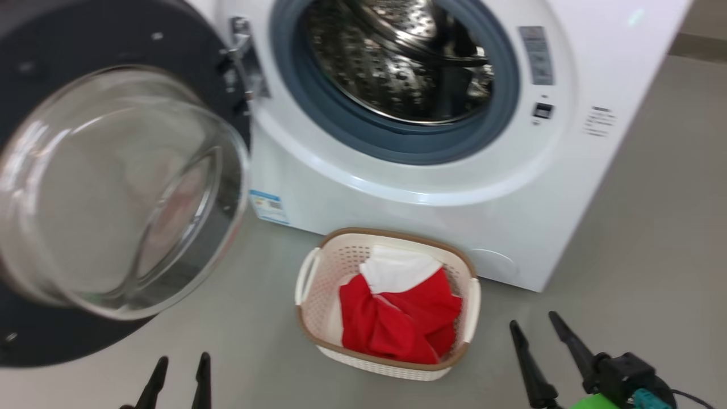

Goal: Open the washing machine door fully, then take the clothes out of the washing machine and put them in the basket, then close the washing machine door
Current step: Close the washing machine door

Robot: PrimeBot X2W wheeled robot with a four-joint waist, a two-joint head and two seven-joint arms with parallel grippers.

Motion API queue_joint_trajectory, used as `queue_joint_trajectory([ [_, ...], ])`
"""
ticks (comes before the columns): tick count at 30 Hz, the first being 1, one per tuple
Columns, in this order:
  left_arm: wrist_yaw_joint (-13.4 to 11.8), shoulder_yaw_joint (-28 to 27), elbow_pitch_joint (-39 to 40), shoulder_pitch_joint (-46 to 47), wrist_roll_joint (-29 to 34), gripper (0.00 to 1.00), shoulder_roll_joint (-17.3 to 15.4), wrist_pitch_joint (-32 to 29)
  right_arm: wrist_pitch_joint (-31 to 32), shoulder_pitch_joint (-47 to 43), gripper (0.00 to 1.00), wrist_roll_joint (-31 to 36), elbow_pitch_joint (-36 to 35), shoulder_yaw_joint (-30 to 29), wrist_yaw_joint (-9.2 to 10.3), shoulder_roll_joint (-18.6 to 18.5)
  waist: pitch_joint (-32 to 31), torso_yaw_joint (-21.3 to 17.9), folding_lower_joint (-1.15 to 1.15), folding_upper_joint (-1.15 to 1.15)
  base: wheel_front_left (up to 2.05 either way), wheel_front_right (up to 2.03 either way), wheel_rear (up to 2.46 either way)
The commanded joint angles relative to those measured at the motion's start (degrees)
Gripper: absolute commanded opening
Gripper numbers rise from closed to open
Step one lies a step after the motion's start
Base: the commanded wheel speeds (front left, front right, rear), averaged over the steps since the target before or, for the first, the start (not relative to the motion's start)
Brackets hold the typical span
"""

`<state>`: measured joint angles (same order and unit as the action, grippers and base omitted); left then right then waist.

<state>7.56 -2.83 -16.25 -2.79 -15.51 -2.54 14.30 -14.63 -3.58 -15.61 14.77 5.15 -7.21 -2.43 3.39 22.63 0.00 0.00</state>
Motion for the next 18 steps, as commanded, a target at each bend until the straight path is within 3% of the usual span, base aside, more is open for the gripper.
queue_joint_trajectory([
  [1, -0.1, -2.5, 1.0, -0.2, -0.7, 1.0, -0.4, 0.7, -0.4, 1.3, 1.0, 0.9, -1.0, 2.6, -0.28, -0.6, -1.1, 5.1, 0.0, 0.0, 0.0, 0.0, 0.0],
  [10, -1.5, -4.7, 2.3, -1.4, -4.6, 1.0, -0.3, 0.7, -0.4, 5.7, 1.0, -0.2, 1.8, 9.6, -0.28, -1.9, 0.0, 6.2, 0.0, 0.0, 0.0, 0.0, 0.0],
  [18, -2.2, -5.0, 2.9, -2.0, -5.7, 1.0, -0.3, 0.7, -0.4, 7.0, 1.0, -1.1, 2.7, 11.0, -0.28, -2.4, 0.0, 6.3, 0.0, 0.0, 0.0, 0.0, 0.0],
])
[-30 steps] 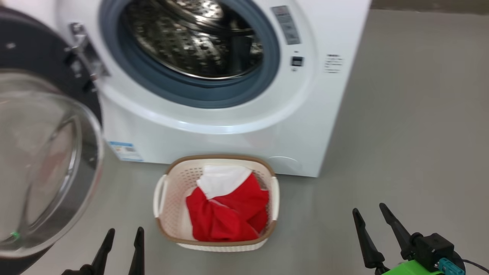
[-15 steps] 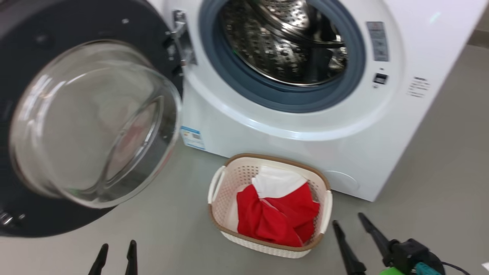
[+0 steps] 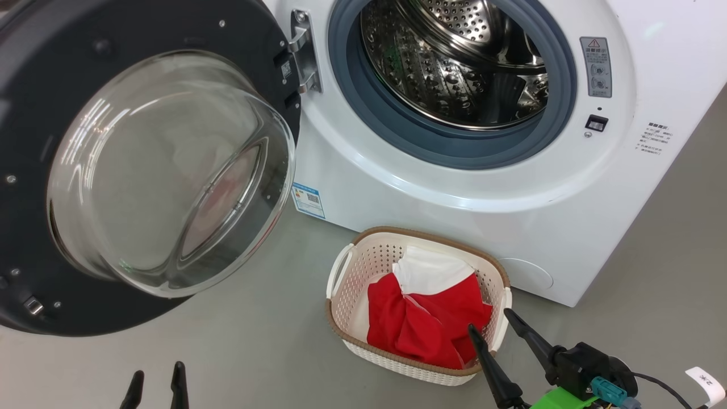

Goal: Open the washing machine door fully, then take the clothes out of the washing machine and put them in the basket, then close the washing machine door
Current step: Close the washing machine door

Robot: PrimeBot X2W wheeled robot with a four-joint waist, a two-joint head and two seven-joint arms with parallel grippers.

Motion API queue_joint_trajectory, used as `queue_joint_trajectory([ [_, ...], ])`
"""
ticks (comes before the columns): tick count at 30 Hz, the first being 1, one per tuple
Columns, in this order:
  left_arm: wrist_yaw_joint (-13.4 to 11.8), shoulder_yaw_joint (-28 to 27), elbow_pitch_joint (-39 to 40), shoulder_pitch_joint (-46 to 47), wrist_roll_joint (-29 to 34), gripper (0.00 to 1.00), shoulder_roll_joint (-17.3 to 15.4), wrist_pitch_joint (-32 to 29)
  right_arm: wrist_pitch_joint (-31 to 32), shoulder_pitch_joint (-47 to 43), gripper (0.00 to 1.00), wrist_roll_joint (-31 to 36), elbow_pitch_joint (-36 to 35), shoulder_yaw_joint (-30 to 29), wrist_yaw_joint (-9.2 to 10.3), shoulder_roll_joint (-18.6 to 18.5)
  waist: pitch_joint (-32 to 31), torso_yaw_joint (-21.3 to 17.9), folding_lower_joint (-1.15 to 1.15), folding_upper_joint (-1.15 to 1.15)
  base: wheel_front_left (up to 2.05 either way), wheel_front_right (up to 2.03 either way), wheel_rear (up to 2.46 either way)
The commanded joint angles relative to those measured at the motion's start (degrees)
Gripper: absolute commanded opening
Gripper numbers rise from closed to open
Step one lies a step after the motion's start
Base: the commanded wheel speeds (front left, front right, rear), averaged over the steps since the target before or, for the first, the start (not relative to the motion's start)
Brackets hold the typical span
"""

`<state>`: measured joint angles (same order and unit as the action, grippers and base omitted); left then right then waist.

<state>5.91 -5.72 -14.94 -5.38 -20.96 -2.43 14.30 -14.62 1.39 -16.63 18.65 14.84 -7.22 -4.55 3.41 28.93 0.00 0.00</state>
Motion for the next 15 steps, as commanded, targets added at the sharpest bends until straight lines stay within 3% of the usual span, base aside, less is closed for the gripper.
queue_joint_trajectory([
  [1, -0.6, -2.0, 1.6, 0.6, -0.2, 1.0, -0.4, 0.7, -0.4, 2.0, 1.0, -0.2, -1.1, 1.4, -0.26, -0.3, -0.1, 0.0, 0.0, 0.0, 0.0, 0.0, 0.0],
  [4, -0.5, -2.1, 1.6, 0.8, -0.1, 1.0, -0.4, 0.7, -0.4, 1.9, 1.0, -0.3, -1.1, 1.3, -0.26, -0.3, -0.3, -0.2, 0.0, 0.0, 0.0, 0.0, 0.0],
  [5, -0.4, -2.1, 1.7, 0.9, -0.2, 0.93, -0.4, 0.7, -0.4, 1.8, 1.0, -0.3, -1.1, 1.3, -0.26, -0.2, -0.4, -0.3, 0.0, 0.0, 0.0, 0.0, 0.0],
  [6, -0.3, -2.2, 1.8, 1.0, -0.4, 0.4, -0.4, 0.7, -0.4, 1.7, 1.0, -0.3, -1.1, 1.2, -0.26, -0.1, -0.5, -0.3, 0.0, 0.0, 0.0, 0.0, 0.0],
  [7, -0.1, -2.5, 2.2, 1.3, -0.6, 0.0, -0.4, 0.7, -0.4, 1.6, 1.0, -0.4, -1.2, 1.1, -0.26, 0.0, -0.6, -0.4, 0.0, 0.0, 0.0, 0.0, 0.0],
  [15, 1.3, -8.9, 13.8, 6.8, 1.8, 0.0, -0.4, 0.7, -0.4, 0.7, 1.0, 0.0, -1.6, 0.4, -0.26, 0.7, 0.1, -0.2, 0.0, 0.0, 0.0, 0.0, 0.0],
])
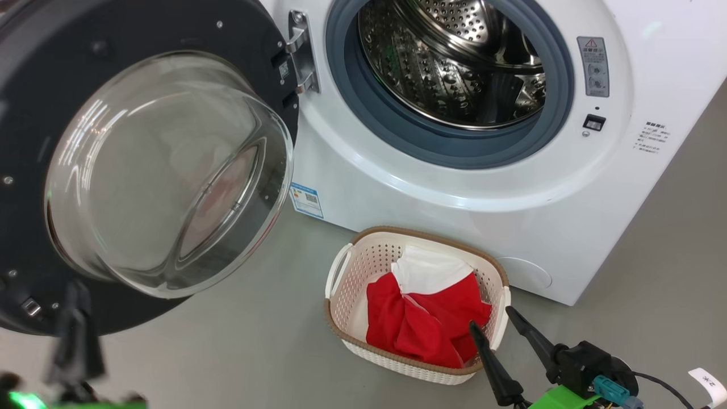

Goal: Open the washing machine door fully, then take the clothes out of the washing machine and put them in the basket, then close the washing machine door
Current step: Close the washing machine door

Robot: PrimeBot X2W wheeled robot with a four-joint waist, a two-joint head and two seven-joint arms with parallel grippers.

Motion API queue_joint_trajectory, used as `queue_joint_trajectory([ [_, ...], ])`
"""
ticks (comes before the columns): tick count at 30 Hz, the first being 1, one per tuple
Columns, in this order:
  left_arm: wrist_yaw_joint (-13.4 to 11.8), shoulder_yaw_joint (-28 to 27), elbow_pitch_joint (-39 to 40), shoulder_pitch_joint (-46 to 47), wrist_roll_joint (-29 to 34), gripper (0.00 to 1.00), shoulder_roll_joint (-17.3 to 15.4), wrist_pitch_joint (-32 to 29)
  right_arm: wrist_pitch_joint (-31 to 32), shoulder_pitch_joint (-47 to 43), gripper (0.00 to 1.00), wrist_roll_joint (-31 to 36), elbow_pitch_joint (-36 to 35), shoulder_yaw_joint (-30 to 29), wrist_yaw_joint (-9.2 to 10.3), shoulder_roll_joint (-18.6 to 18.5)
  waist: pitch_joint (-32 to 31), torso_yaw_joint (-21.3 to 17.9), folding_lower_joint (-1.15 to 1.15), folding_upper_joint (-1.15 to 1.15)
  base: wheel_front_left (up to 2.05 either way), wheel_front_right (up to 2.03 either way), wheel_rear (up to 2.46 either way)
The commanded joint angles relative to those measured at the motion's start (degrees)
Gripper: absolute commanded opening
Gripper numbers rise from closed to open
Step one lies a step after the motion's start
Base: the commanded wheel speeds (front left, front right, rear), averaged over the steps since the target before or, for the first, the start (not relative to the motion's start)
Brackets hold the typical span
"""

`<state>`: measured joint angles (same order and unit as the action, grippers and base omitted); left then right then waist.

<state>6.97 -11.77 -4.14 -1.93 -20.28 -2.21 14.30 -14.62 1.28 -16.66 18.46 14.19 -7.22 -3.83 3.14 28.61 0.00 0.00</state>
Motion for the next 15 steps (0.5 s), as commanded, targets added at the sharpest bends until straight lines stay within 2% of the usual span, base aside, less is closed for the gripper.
queue_joint_trajectory([
  [1, 0.3, -4.0, 5.0, 4.6, 1.7, 0.0, -0.8, 0.7, -0.4, 0.8, 1.0, 0.1, -1.4, 0.9, -0.26, 0.0, 0.5, 0.2, 0.0, 0.0, 0.0, 0.0, 0.0],
  [3, 0.5, -5.9, 8.7, 7.5, 1.9, 0.0, -2.2, 0.7, -0.4, 0.9, 1.0, 0.3, -1.4, 0.6, -0.26, 0.1, 1.0, 0.3, 0.0, 0.0, 0.0, 0.0, 0.0],
  [8, 0.5, -10.1, 14.4, 15.4, 0.8, 0.0, -10.9, 0.7, -0.4, 1.3, 1.0, 0.7, -1.4, -0.2, -0.26, 0.3, 1.7, 0.6, 0.0, 0.0, 0.0, 0.0, 0.0],
  [11, 0.5, -13.5, 12.3, 20.4, -2.3, 0.0, -16.6, 0.7, -0.4, 1.5, 1.0, 0.8, -1.5, -0.5, -0.26, 0.4, 2.1, 0.6, 0.0, 0.0, 0.0, 0.0, 0.0],
  [12, 0.5, -15.0, 9.5, 23.6, -4.7, 0.0, -20.4, 0.7, -0.4, 1.6, 1.0, 0.9, -1.6, -0.8, -0.26, 0.5, 2.5, 0.7, 0.0, 0.0, 0.0, 0.0, 0.0],
  [13, 0.5, -15.4, 7.9, 25.0, -5.8, 0.0, -22.3, 0.7, -0.4, 1.6, 1.0, 1.0, -1.7, -1.0, -0.26, 0.6, 2.6, 0.8, 0.0, 0.0, 0.0, 0.0, 0.0],
  [14, 0.5, -15.4, 7.9, 25.0, -5.8, 0.0, -22.3, 0.7, -0.4, 1.6, 1.0, 1.0, -1.7, -1.0, -0.26, 0.6, 2.6, 0.8, 0.0, 0.0, 0.0, 0.0, 0.0],
  [15, 0.5, -15.9, 3.7, 27.7, -9.9, 0.0, -25.0, 0.7, -0.4, 1.5, 1.0, 1.0, -1.7, -1.3, -0.26, 0.7, 2.6, 0.8, 0.0, 0.0, 0.0, 0.0, 0.0],
])
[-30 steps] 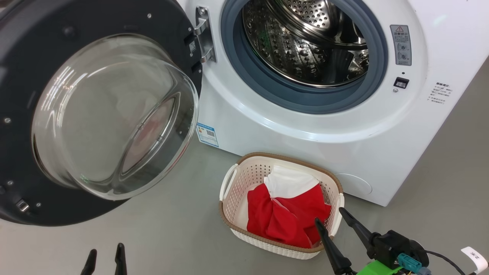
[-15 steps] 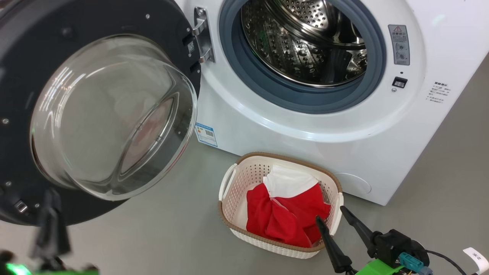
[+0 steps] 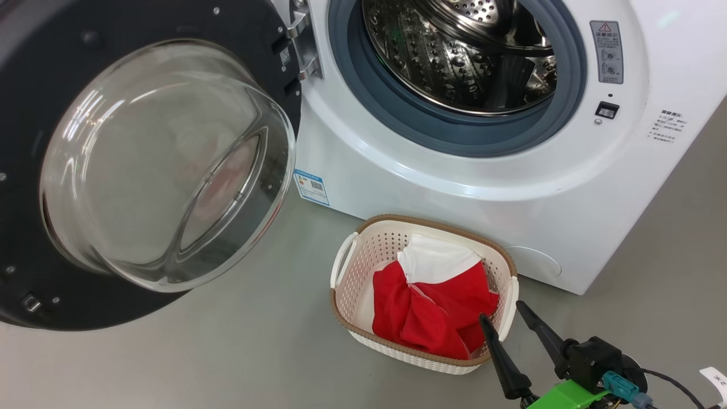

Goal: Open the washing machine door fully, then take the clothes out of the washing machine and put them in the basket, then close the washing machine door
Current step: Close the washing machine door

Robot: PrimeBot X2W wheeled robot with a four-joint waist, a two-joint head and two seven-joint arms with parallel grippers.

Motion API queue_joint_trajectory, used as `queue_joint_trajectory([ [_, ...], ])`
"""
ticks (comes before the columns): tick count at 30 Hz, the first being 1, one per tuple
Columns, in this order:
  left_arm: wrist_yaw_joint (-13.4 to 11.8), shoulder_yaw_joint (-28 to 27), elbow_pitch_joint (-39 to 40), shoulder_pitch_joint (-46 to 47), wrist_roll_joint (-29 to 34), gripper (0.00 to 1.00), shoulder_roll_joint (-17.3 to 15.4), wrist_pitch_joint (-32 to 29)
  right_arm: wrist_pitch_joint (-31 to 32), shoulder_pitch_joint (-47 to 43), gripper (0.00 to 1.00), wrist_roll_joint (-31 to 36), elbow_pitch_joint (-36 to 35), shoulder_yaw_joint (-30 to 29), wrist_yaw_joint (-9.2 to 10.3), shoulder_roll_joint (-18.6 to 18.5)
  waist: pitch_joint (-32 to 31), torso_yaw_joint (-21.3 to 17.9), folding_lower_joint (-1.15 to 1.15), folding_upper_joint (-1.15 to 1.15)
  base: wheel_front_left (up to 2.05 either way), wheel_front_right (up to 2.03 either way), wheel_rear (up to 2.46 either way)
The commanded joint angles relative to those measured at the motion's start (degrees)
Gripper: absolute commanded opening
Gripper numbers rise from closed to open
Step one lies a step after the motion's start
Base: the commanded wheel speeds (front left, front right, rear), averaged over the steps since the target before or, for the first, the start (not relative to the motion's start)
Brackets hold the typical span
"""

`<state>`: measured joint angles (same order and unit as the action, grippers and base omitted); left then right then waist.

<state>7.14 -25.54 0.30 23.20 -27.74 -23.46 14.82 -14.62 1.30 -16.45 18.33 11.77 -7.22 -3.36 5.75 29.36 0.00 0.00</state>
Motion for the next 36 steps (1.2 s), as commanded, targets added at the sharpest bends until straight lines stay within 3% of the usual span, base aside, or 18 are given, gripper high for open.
queue_joint_trajectory([
  [1, 0.3, -2.6, -3.1, 4.1, -5.1, 0.0, -5.0, 0.2, -0.4, 1.4, 1.0, 0.8, -1.6, 1.0, -0.26, 0.2, 0.0, 0.1, 0.0, 0.0, 0.0, 0.0, 0.0],
  [4, 0.3, -2.2, -13.7, 7.8, -14.5, 0.0, -9.0, -1.8, -0.4, 1.1, 1.0, 0.9, -1.8, 0.7, -0.26, 0.3, 0.3, 0.2, 0.0, 0.0, 0.0, 0.0, 0.0],
  [6, 0.3, -1.3, -21.2, 10.2, -20.8, 0.0, -11.2, -7.0, -0.4, 1.2, 1.0, 1.0, -1.9, 0.5, -0.26, 0.4, 0.6, 0.3, 0.0, 0.0, 0.0, 0.0, 0.0],
  [7, 0.3, -1.3, -21.2, 10.2, -20.8, 0.0, -11.2, -7.0, -0.4, 1.2, 1.0, 1.0, -1.9, 0.5, -0.26, 0.4, 0.6, 0.3, 0.0, 0.0, 0.0, 0.0, 0.0],
  [11, 0.3, 0.4, -33.6, 14.9, -30.1, 0.0, -14.5, -19.4, -0.4, 1.4, 1.0, 1.2, -2.0, 0.3, -0.26, 0.4, 1.3, 0.6, 0.0, 0.0, 0.0, 0.0, 0.0],
  [17, 0.3, 6.6, -43.6, 17.7, -34.5, 0.0, -18.2, -34.1, -0.4, 1.4, 1.0, 0.6, -2.3, 0.3, -0.26, 0.5, 1.7, 0.6, 0.0, 0.0, 0.0, 0.0, 0.0],
  [25, 0.3, 13.0, -45.0, 16.6, -40.1, 0.0, -19.0, -44.7, -0.4, 0.3, 1.0, 0.5, -3.1, -0.5, -0.26, 0.5, 1.4, 0.3, 0.0, 0.0, 0.0, 0.0, 0.0],
  [36, 0.3, 17.6, -38.0, 11.4, -47.8, 0.0, -19.3, -49.4, -0.4, -0.6, 1.0, 0.5, -3.8, -0.8, -0.26, 0.5, 0.8, -0.3, 0.0, 0.0, 0.0, 0.0, 0.0],
])
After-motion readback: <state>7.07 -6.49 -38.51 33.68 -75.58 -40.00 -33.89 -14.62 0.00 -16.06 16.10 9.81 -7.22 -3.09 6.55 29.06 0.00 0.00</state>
